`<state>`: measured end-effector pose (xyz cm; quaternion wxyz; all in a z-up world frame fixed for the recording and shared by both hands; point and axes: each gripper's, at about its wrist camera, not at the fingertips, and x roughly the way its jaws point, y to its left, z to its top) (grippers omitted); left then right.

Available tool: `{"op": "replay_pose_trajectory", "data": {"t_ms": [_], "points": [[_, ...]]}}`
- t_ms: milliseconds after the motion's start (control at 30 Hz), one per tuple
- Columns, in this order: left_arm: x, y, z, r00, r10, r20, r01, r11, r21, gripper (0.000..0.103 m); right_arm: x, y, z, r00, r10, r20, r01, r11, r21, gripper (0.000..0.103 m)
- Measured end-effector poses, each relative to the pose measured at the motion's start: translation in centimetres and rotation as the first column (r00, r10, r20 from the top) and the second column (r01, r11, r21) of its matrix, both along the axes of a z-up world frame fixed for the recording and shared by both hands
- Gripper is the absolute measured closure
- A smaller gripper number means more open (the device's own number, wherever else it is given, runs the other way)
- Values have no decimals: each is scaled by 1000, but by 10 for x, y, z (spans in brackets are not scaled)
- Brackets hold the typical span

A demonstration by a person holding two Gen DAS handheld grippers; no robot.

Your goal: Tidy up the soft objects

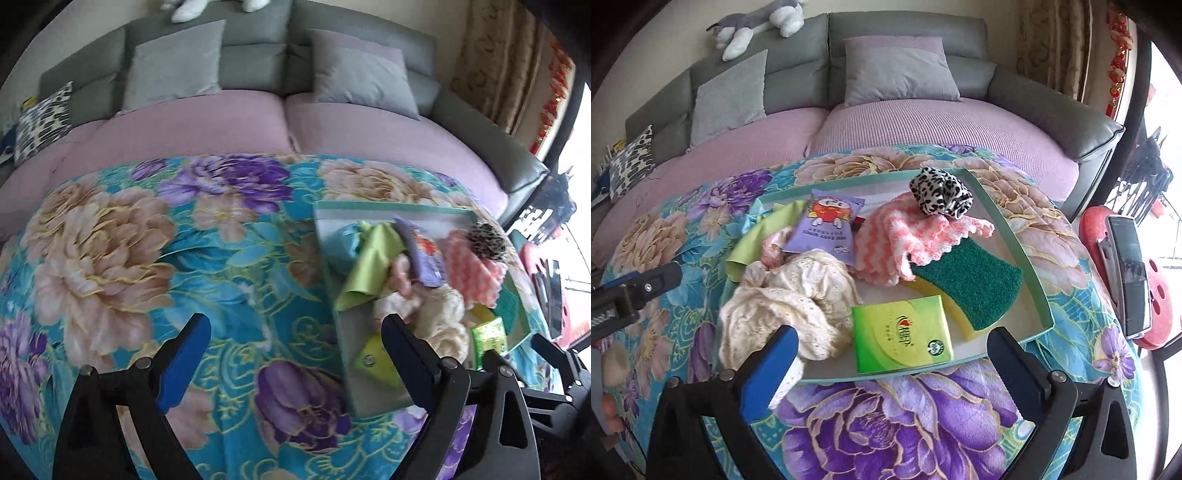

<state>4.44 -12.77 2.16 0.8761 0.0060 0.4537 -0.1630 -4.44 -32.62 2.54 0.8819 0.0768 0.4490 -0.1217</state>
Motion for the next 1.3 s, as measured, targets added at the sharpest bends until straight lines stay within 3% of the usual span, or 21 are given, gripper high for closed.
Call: {"op": "replay_pose_trajectory", "data": {"t_ms": [167,533,700,900,1300], "points": [[-9,20,-6,998,60,13,-61,997,41,8,-12,13,1,1000,8,-6,-8,1000,-3,0],[-45,30,-18,999,37,-35,-36,998,48,8,-36,30,-6,999,11,-41,-11,1000,4,0],[-59,33,-14,997,72,15,-73,988,137,8,-38,37,-8,999,23,-49,-23,1000,4,0],[-66,41,-29,993,116,-30,-108,976,191,8,-33,43,-12,997,44,-62,-45,999,-15,0],[-55,44,-35,992,115,-57,-102,976,192,8,-22,40,-19,995,36,-89,-41,998,-49,0]]}}
